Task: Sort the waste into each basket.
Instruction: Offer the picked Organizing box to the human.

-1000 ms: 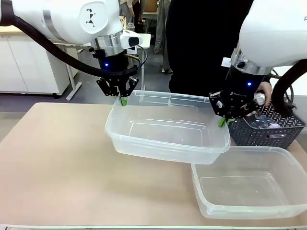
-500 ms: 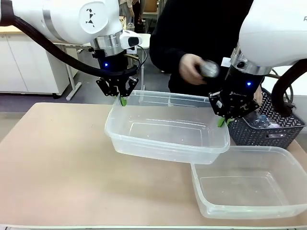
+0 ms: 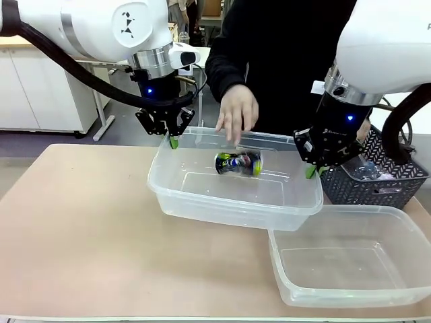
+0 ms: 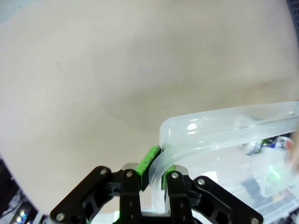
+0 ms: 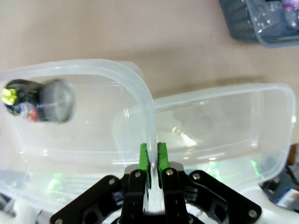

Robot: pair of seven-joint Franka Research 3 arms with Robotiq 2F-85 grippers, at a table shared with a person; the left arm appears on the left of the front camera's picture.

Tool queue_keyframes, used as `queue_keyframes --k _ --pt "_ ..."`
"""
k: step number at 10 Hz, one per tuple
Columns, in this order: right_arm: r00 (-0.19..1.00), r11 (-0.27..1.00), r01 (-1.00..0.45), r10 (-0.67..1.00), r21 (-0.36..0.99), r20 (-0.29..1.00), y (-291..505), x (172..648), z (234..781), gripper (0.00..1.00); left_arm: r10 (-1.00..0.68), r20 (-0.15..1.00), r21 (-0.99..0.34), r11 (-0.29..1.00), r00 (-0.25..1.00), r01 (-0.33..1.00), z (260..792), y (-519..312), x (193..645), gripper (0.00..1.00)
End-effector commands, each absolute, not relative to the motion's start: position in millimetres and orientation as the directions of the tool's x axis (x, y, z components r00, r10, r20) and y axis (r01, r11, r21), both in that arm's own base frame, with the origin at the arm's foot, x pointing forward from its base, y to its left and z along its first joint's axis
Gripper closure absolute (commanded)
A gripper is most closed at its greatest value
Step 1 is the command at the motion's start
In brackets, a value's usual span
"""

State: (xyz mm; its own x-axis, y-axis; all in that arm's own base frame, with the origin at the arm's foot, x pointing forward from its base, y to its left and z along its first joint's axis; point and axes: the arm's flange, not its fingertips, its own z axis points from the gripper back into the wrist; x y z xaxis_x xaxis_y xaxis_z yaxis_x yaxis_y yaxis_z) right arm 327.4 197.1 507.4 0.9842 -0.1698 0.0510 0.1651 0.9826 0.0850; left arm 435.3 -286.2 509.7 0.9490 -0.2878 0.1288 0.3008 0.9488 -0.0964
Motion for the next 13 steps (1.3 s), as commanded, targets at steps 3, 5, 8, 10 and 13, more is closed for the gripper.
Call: queue_keyframes --k 3,5,8,10,13 --pt "0.985 0.983 0.162 -0.167 0.085 0.050 196.2 326.6 506.8 0.91 -0.282 0.143 -0.098 0.950 0.949 0.297 512.8 -284.5 433.6 0.92" --pt "0.985 0.983 0.162 -0.167 0.085 0.050 196.2 326.6 506.8 0.91 -0.282 0.143 -0.098 0.950 0.949 0.297 512.8 -284.5 433.6 0.92" --pt "0.985 0.983 0.162 -0.167 0.085 0.050 196.2 326.6 506.8 0.91 -0.282 0.143 -0.098 0.950 0.949 0.297 512.8 -284.5 433.6 0.92" --pt "0.985 0.983 0.162 -0.167 0.085 0.050 196.2 326.6 506.8 0.91 -0.282 0.143 -0.098 0.950 0.949 0.297 512.8 -284.5 433.6 0.92" --pt "0.985 0.983 0.162 -0.167 0.085 0.050 196.2 326.6 506.8 0.91 -0.282 0.143 -0.098 0.950 0.949 0.297 512.8 -284.5 433.6 0.92"
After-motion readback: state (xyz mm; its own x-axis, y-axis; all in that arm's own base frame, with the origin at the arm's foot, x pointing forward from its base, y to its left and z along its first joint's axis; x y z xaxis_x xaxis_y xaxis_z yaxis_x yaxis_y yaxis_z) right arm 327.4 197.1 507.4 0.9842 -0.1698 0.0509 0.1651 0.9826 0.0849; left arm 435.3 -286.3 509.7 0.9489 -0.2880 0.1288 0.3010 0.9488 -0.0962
